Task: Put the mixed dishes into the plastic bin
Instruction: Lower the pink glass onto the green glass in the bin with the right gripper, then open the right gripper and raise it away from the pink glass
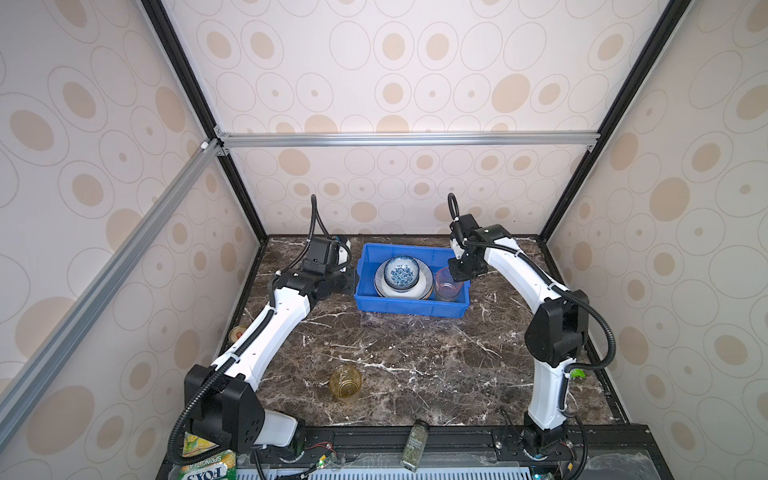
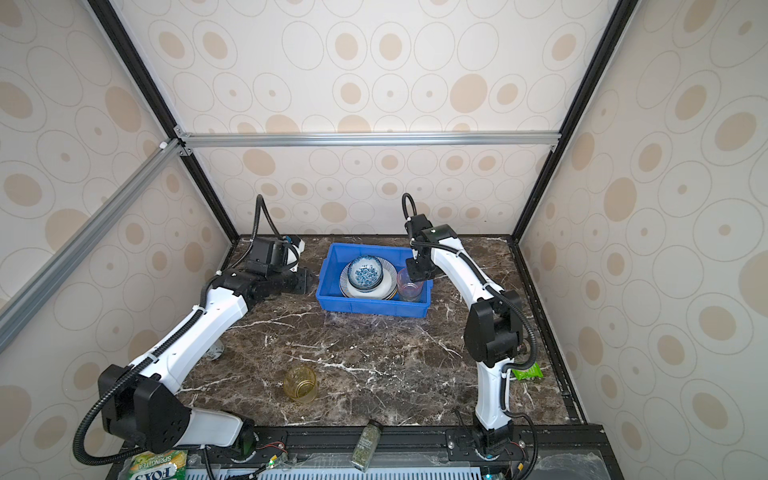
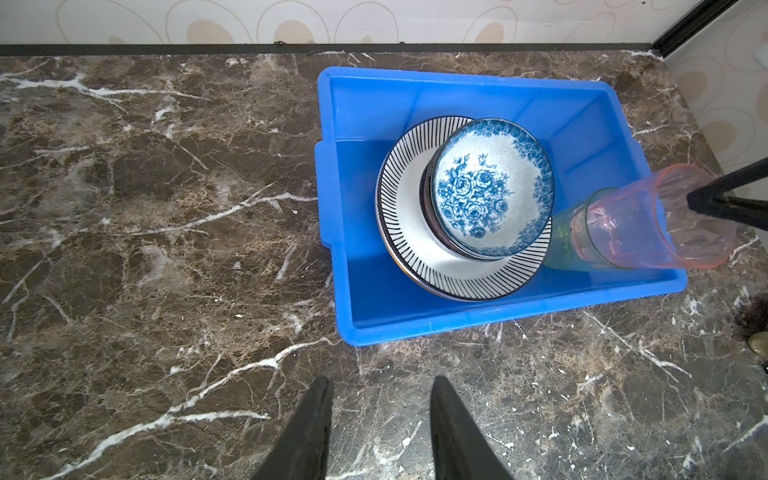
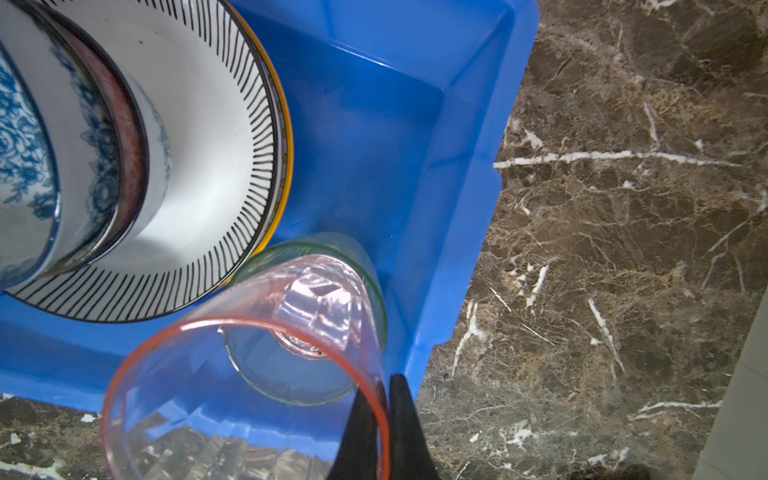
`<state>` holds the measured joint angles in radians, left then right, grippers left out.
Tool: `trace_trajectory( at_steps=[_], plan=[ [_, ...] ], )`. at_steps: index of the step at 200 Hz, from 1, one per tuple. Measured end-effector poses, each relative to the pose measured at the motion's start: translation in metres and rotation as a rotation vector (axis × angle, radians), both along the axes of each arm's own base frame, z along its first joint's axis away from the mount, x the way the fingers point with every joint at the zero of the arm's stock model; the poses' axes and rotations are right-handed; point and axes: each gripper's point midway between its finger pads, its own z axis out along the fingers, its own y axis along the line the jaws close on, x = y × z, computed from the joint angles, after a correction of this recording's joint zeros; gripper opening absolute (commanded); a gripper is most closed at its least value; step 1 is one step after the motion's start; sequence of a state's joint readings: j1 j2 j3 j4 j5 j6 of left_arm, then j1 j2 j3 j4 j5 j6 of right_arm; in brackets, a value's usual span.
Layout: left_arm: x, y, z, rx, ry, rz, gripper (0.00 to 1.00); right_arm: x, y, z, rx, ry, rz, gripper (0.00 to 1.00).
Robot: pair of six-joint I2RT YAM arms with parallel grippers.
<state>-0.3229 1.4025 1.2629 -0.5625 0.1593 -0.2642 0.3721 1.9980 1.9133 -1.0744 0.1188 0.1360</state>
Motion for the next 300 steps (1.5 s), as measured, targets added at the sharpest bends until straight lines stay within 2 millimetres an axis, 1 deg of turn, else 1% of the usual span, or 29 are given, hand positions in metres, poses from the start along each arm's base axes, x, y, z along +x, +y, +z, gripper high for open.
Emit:
trace_trajectory(
  at_steps=[80, 149, 160, 190, 230, 249, 267, 283, 300],
  plan=[
    [0.000, 0.000, 0.000, 0.000, 0.000, 0.000, 0.40, 0.002, -0.001, -0.012, -0.021, 0.021, 0.002, 0.00],
    [0.000, 0.000, 0.000, 0.000, 0.001, 0.000, 0.41, 0.000, -0.003, -0.021, -0.029, 0.035, 0.002, 0.00],
    [0.000, 0.000, 0.000, 0.000, 0.000, 0.000, 0.42, 0.000, -0.002, -0.021, -0.028, 0.034, 0.002, 0.05],
    [0.000, 0.000, 0.000, 0.000, 0.000, 0.001, 0.42, 0.001, -0.002, -0.021, -0.027, 0.032, 0.002, 0.11],
    [-0.001, 0.001, 0.003, -0.002, -0.006, 0.001, 0.42, 0.001, -0.002, -0.022, -0.029, 0.031, 0.006, 0.26],
    [-0.002, 0.001, 0.006, -0.005, -0.014, 0.000, 0.42, 0.001, -0.002, -0.022, -0.029, 0.032, 0.006, 0.30],
    [-0.003, 0.001, 0.007, -0.005, -0.014, 0.001, 0.43, -0.001, -0.003, -0.023, -0.030, 0.034, 0.005, 0.31],
    [-0.005, 0.003, 0.004, 0.003, -0.002, 0.004, 0.43, -0.001, -0.003, -0.020, -0.027, 0.029, 0.006, 0.33],
    [-0.009, 0.006, -0.004, 0.019, 0.021, 0.012, 0.43, -0.002, -0.003, -0.011, -0.016, 0.005, 0.004, 0.37]
  ],
)
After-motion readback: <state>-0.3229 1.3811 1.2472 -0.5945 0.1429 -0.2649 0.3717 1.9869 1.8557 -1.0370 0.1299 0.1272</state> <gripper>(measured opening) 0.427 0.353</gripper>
